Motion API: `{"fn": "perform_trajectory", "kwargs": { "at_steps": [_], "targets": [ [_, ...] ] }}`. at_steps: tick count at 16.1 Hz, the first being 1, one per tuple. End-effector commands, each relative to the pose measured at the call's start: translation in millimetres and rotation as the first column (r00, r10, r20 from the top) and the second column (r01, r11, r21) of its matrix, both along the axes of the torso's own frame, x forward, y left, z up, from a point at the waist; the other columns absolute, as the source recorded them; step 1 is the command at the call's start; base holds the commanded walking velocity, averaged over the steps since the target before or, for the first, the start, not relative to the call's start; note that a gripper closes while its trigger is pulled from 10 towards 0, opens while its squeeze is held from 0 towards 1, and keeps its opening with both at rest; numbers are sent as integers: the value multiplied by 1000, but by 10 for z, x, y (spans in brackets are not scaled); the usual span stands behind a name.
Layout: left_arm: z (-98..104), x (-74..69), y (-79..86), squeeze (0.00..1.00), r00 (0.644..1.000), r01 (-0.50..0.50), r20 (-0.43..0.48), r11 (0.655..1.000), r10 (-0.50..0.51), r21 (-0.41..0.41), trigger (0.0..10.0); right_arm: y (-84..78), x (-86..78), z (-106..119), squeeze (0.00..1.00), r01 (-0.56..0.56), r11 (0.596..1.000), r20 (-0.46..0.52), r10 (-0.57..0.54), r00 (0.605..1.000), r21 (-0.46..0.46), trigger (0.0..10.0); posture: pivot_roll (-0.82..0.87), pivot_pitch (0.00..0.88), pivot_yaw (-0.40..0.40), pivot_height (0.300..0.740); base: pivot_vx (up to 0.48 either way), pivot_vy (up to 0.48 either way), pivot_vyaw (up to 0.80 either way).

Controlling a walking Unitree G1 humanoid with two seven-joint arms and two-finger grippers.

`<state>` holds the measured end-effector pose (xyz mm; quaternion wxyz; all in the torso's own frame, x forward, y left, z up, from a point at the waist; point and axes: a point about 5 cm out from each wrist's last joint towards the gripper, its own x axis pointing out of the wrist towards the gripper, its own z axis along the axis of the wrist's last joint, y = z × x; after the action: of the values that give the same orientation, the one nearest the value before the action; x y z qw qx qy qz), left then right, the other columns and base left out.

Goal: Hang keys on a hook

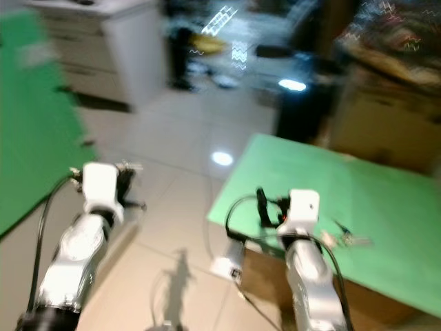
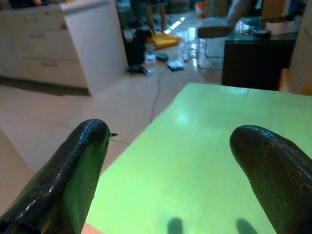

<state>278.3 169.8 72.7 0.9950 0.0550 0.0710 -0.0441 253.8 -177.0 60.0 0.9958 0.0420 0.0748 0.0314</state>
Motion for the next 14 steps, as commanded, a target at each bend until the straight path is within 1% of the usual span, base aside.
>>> {"fn": "perform_trajectory", "kwargs": {
  "at_steps": [1,2,3,4,5,6,7,8,9,10,11,12,13,14],
  "targets": [
    [-24,-32,25,0,999,36,-16,998,-35,50,10000,11,-52,3,239,-14,1000,3,14,1000,-12,10000,-81,0,50,731,0,0,500],
    [-135,-194,60,0,997,56,-49,995,-52,79,10000,-9,-141,-73,247,-29,999,-30,29,999,-23,10000,-80,0,44,731,0,0,506],
    [-141,-210,59,0,998,52,-46,995,-49,80,10000,-19,-156,-88,247,-30,999,-37,29,999,-24,10000,-79,0,42,731,0,0,500],
    [-104,-142,56,0,999,6,-34,999,-5,41,10000,-35,-158,-100,251,-34,999,-45,33,998,-25,10000,-75,0,29,731,0,0,500],
    [-61,-74,48,0,999,-27,-20,1000,27,14,10000,-35,-138,-98,251,-42,999,-47,41,998,-27,10000,-75,0,25,731,0,-469,500],
    [-26,-36,22,0,1000,-28,-2,999,28,30,10000,-20,-104,-81,255,-56,998,-42,55,998,-32,10000,-72,0,22,731,0,-461,494],
    [-15,-27,15,0,1000,-30,3,999,30,29,10000,-14,-89,-71,255,-63,997,-39,61,997,-35,10000,-72,0,21,731,0,-461,500],
    [-7,-18,14,0,999,-48,2,999,48,10,10000,-24,-67,-64,255,-64,997,-37,63,997,-36,10000,-66,0,18,731,0,-454,494],
    [-1,-9,1,0,999,-49,3,999,49,-4,10000,-33,-55,-67,255,-64,997,-38,62,997,-37,10000,-66,0,17,731,0,-454,494],
    [2,4,-39,0,999,-33,4,999,33,-39,10000,-32,-44,-67,255,-66,997,-36,64,997,-37,10000,-62,0,18,731,0,-458,500],
    [18,40,-103,0,1000,-1,15,999,1,-46,10000,-21,-4,-66,263,-76,996,-33,75,997,-39,10000,-55,0,27,735,0,0,475],
    [43,82,-129,0,1000,7,21,998,-6,-59,10000,-21,50,-47,259,-70,997,-19,69,997,-30,10000,-53,0,32,740,0,0,444],
    [67,115,-128,0,1000,1,27,999,0,-53,10000,-22,91,-28,259,-61,998,-9,61,998,-22,10000,-52,0,35,740,0,0,444],
    [133,166,-122,0,998,16,62,1000,-17,8,10000,-9,145,16,259,-57,998,15,57,998,-18,10000,-51,0,38,740,0,0,444]
  ]
}}
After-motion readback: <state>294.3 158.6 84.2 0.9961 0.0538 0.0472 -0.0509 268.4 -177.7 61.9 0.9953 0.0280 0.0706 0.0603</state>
